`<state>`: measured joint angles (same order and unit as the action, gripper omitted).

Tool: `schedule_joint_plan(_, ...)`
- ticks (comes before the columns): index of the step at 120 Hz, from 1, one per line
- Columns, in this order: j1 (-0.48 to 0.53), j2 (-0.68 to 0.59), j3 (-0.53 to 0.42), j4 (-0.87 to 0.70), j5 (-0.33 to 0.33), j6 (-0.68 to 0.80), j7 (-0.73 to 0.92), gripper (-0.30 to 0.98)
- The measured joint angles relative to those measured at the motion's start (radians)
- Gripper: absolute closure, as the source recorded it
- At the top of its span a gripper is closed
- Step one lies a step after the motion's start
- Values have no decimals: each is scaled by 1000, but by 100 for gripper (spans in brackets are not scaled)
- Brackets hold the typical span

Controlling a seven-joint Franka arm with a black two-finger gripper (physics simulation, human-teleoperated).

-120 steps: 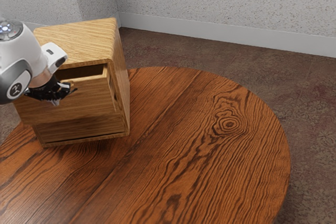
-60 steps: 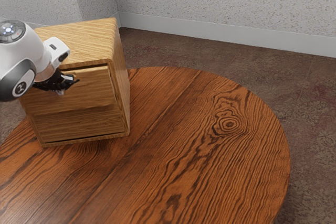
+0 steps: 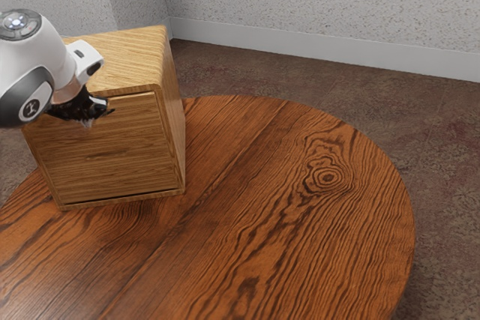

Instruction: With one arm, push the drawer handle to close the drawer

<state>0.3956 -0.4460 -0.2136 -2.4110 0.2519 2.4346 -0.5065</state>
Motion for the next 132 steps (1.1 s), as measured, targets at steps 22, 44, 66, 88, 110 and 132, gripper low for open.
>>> schedule_joint_plan(22,-111,-17,-5,218,-37,-321,-3,79)
schedule_joint_plan(44,-127,-8,-11,426,-46,-616,15,79)
schedule_joint_plan(66,-121,71,-39,594,-54,-787,54,63)
schedule_joint_plan(88,-118,85,-63,611,-72,-865,81,27)
schedule_joint_plan(110,-119,84,-68,608,-77,-897,101,12)
schedule_joint_plan(132,-121,84,-77,608,-78,-910,116,5)
